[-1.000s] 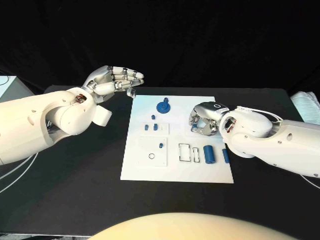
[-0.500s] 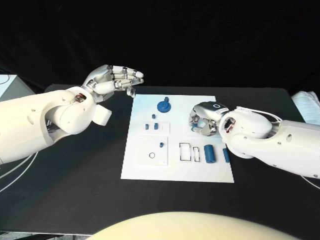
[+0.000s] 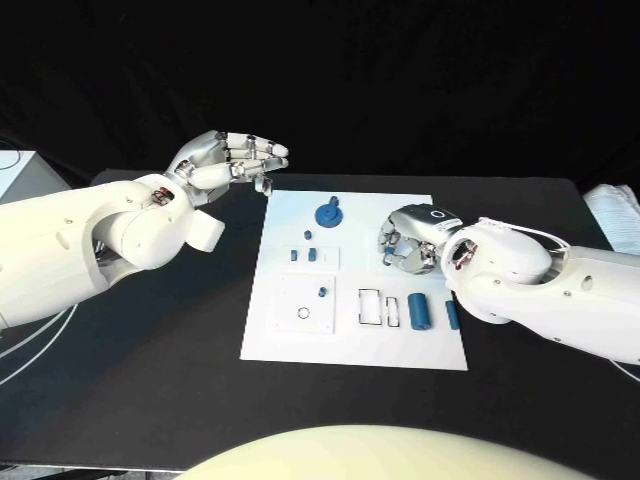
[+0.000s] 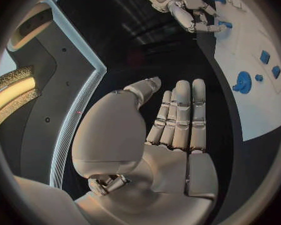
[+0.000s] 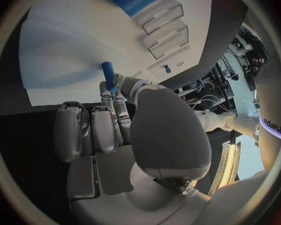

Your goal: Assemble the parts on the task board

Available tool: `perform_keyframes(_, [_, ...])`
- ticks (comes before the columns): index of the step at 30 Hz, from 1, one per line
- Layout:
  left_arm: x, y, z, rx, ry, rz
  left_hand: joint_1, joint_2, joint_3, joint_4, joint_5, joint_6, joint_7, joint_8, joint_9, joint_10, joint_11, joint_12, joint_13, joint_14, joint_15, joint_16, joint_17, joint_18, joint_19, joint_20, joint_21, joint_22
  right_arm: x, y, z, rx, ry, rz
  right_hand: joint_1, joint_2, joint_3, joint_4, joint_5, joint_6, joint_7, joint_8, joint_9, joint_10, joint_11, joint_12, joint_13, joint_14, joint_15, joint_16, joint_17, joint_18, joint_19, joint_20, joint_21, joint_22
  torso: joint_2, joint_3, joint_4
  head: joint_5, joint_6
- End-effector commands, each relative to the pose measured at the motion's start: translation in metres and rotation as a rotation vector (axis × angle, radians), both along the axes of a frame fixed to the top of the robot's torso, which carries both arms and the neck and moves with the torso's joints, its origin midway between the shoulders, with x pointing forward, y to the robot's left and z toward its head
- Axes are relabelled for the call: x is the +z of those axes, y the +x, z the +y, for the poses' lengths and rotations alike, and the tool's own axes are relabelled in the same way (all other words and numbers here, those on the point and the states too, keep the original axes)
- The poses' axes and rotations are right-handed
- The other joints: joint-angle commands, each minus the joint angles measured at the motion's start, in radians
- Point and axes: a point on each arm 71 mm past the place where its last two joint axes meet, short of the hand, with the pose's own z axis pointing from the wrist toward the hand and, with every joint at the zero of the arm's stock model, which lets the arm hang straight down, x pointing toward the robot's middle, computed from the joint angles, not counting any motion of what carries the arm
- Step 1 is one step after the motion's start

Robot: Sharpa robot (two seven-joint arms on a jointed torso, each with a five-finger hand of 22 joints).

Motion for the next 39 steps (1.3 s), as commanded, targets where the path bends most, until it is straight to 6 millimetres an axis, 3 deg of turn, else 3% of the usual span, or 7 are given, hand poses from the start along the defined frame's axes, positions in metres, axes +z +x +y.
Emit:
perform_keyframes(1, [0.001, 0.0, -0.001, -0.004, -0.011, -0.002, -0.009, 0.002, 0.001, 0.004, 0.001, -0.006, 0.001, 0.0, 0.001, -0.01, 0.0, 0.006, -0.001, -0.004, 0.007, -0.003, -0.001, 0.014, 0.005, -0.001, -0.005, -0.002, 0.008, -0.002, 0.003, 0.016, 0.029, -0.024, -0.006, 0.001, 0.042, -0.048, 0.002, 0.006, -0.003, 0.007, 0.001, 0.092, -0.08, 0.028, 0.024, 0.017, -0.007, 0.001, 0.0, -0.016, 0.013, -0.003, 0.002, 0.026, 0.001, 0.0017, -0.0007, 0.002, 0.001])
perform_keyframes(13, [0.001, 0.001, -0.003, -0.005, -0.012, -0.002, -0.009, 0.002, 0.001, 0.004, 0.001, -0.006, 0.001, 0.0, 0.001, -0.01, 0.0, 0.006, -0.001, -0.004, 0.007, -0.003, -0.001, 0.014, 0.005, -0.001, -0.005, -0.002, 0.043, -0.016, 0.015, 0.061, 0.099, -0.026, -0.01, 0.0, 0.047, -0.055, 0.002, 0.006, -0.003, 0.008, 0.003, 0.093, -0.08, 0.026, 0.025, 0.017, -0.007, 0.001, -0.001, -0.016, 0.012, -0.003, 0.002, 0.027, 0.001, 0.0014, 0.0003, 0.007, 0.003])
perform_keyframes(20, [0.001, 0.001, -0.004, -0.007, -0.013, -0.001, -0.009, 0.002, 0.001, 0.004, 0.001, -0.006, 0.001, 0.0, 0.001, -0.01, 0.0, 0.006, -0.001, -0.004, 0.007, -0.003, -0.001, 0.014, 0.005, -0.001, -0.005, -0.002, 0.05, -0.03, 0.04, 0.141, 0.144, -0.032, -0.012, 0.001, 0.05, -0.059, 0.002, 0.005, -0.003, 0.009, 0.004, 0.093, -0.08, 0.025, 0.025, 0.017, -0.007, 0.0, -0.001, -0.017, 0.013, -0.004, 0.005, 0.03, 0.002, 0.002, -0.0021, 0.024, 0.003])
perform_keyframes(23, [0.0, 0.001, -0.005, -0.01, -0.013, 0.0, -0.009, 0.002, 0.001, 0.004, 0.001, -0.006, 0.001, 0.0, 0.001, -0.01, 0.0, 0.006, -0.001, -0.004, 0.007, -0.003, -0.001, 0.014, 0.005, -0.001, -0.005, -0.002, 0.047, -0.04, 0.059, 0.201, 0.161, -0.04, -0.013, 0.001, 0.052, -0.062, 0.003, 0.004, -0.003, 0.009, 0.004, 0.093, -0.08, 0.024, 0.026, 0.017, -0.007, -0.001, -0.004, -0.018, 0.014, -0.004, 0.009, 0.034, 0.001, 0.0009, -0.0037, 0.033, 0.002])
perform_keyframes(30, [0.0, 0.002, -0.007, -0.011, -0.012, 0.002, -0.009, 0.003, 0.001, 0.005, 0.002, -0.007, 0.001, 0.0, 0.001, -0.012, 0.0, 0.008, -0.001, -0.004, 0.006, -0.003, -0.001, 0.014, 0.006, 0.0, -0.006, -0.003, 0.034, -0.057, 0.091, 0.296, 0.172, -0.036, -0.014, 0.001, 0.055, -0.065, 0.003, 0.004, -0.003, 0.009, 0.005, 0.093, -0.08, 0.024, 0.026, 0.016, -0.007, -0.002, -0.006, -0.017, 0.014, -0.004, 0.007, 0.032, 0.0, -0.0008, 0.0003, 0.045, -0.001])
perform_keyframes(36, [-0.001, 0.003, -0.006, -0.008, -0.01, 0.003, -0.009, 0.003, 0.001, 0.005, 0.002, -0.007, 0.001, 0.0, 0.001, -0.012, 0.0, 0.008, -0.001, -0.004, 0.006, -0.003, -0.001, 0.014, 0.006, 0.0, -0.006, -0.003, 0.019, -0.066, 0.105, 0.334, 0.174, -0.02, -0.016, 0.001, 0.058, -0.069, 0.003, 0.002, -0.002, 0.009, 0.005, 0.092, -0.079, 0.022, 0.026, 0.015, -0.007, -0.004, -0.009, -0.016, 0.012, -0.004, 0.004, 0.029, 0.0, -0.0022, -0.0019, 0.057, -0.006])
perform_keyframes(39, [-0.001, 0.003, -0.006, -0.008, -0.01, 0.003, -0.008, 0.003, 0.001, 0.005, 0.002, -0.006, 0.0, 0.001, 0.002, -0.012, 0.0, 0.008, -0.001, -0.004, 0.006, -0.003, -0.001, 0.014, 0.006, 0.0, -0.007, -0.003, 0.013, -0.069, 0.109, 0.343, 0.174, -0.012, -0.016, 0.001, 0.058, -0.069, 0.003, 0.002, -0.002, 0.009, 0.005, 0.092, -0.079, 0.022, 0.026, 0.015, -0.007, -0.004, -0.009, -0.016, 0.012, -0.004, 0.004, 0.029, 0.001, -0.0005, -0.0038, 0.067, -0.008])
